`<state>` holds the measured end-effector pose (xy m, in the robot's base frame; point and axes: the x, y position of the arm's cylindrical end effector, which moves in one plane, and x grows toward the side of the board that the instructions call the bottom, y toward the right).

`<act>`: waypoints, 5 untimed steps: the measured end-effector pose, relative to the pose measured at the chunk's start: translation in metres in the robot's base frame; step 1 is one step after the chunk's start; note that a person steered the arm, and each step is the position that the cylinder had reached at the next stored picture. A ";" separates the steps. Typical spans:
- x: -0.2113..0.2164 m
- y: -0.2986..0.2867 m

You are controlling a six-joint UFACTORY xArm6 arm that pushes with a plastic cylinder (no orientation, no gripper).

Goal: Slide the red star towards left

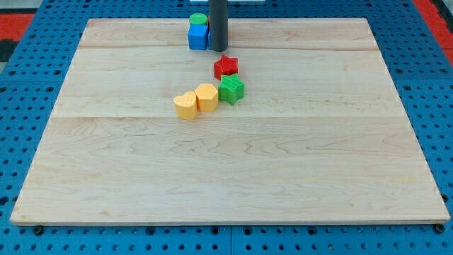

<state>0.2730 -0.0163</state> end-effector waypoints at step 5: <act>0.078 0.066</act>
<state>0.3510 0.0497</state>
